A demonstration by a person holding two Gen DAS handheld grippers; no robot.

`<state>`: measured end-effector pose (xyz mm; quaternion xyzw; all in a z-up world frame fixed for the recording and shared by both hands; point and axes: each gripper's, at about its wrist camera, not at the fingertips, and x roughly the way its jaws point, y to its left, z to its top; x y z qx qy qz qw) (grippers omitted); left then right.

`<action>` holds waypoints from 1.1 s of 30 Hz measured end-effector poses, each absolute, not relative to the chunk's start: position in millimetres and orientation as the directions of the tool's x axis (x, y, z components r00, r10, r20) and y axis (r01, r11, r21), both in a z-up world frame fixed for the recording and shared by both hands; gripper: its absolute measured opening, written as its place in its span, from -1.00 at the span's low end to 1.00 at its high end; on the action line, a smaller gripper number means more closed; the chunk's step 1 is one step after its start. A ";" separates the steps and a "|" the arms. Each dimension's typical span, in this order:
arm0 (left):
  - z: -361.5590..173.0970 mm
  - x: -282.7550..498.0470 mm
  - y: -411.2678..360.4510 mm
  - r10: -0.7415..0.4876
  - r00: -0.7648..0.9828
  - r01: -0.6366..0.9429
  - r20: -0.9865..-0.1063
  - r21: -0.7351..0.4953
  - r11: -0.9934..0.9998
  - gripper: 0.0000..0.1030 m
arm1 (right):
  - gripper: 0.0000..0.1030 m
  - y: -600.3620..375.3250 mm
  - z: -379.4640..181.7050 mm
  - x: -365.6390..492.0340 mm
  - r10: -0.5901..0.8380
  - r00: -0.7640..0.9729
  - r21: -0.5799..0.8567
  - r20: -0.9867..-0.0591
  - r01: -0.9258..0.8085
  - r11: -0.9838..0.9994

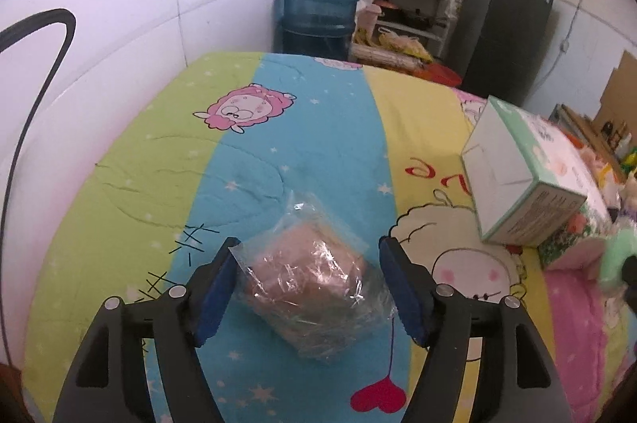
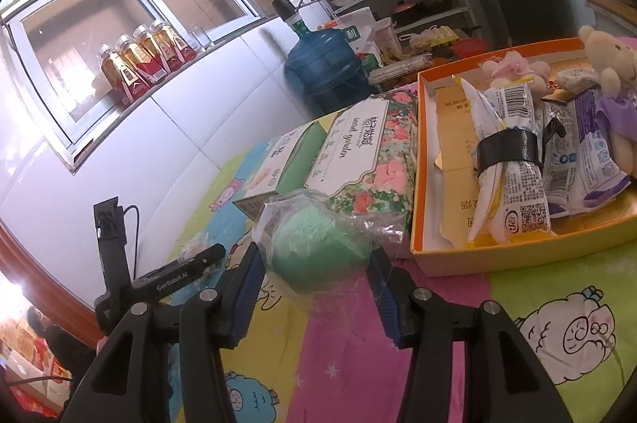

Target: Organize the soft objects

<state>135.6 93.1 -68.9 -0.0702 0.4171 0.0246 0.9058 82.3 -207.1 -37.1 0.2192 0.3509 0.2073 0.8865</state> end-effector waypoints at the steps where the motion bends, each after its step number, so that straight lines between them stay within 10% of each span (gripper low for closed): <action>1: -68.9 135.1 94.4 -0.021 0.653 -0.106 -0.757 -0.120 0.987 0.39 | 0.01 -206.7 -37.3 83.2 0.521 0.667 0.533 -0.533 -0.213 0.818; 33: 7.0 85.2 -17.3 -0.133 0.770 0.086 -0.624 -0.106 0.991 0.33 | 0.01 -249.2 1.5 57.2 0.437 0.759 0.451 -0.483 -0.212 0.867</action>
